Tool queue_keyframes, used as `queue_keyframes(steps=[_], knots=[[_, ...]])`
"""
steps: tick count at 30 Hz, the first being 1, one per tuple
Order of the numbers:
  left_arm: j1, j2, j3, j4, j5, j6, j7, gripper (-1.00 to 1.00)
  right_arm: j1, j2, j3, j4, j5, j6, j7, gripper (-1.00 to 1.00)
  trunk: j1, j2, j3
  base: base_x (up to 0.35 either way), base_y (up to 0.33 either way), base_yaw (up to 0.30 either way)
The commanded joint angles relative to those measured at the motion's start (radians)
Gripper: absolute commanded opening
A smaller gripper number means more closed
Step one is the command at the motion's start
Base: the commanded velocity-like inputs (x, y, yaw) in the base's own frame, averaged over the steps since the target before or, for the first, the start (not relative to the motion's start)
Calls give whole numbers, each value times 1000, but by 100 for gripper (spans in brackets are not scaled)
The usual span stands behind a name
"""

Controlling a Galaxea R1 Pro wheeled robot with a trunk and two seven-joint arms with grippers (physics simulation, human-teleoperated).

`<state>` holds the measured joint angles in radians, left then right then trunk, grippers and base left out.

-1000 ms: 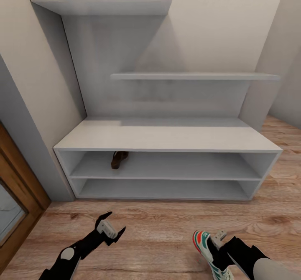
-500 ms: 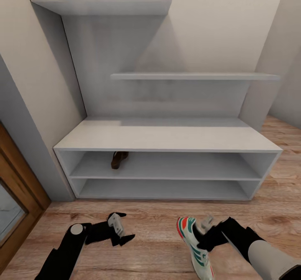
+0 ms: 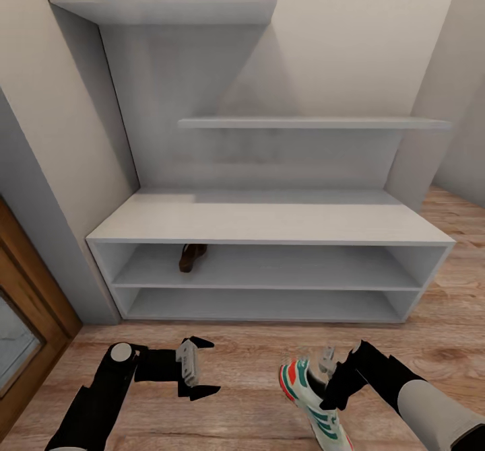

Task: Pick up the two gym shoes and the two sandals from the corridor floor and place them onto the hallstand (shoe rack) in the corridor, making sure they are on the rack and not on the floor. Arrange them so the two gym shoes are next to each other and the two sandals are next to each other.

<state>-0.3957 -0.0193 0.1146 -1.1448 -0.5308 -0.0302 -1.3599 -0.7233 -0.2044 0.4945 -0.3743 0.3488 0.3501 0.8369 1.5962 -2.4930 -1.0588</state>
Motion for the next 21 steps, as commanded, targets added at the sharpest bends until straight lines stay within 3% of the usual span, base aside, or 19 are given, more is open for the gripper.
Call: queue_keyframes(steps=[1,6,15,18,21], knots=[[0,0,0,-9,0,1,-17,100,0,0,-1,-2,24,0,20,-100,0,0,0,0,0,0],[0,1,-1,-32,0,2,-71,100,-1,2,-1,-11,91,0,71,-100,0,0,0,0,0,0],[0,1,2,-40,-1,2,-93,100,-1,9,2,-21,137,1,90,-100,0,0,0,0,0,0],[0,5,3,-39,-2,2,-94,100,-1,12,2,-48,185,3,92,-100,0,0,0,0,0,0],[0,7,4,-37,-3,2,-95,100,-1,17,2,-86,263,4,95,-100,0,0,0,0,0,0]])
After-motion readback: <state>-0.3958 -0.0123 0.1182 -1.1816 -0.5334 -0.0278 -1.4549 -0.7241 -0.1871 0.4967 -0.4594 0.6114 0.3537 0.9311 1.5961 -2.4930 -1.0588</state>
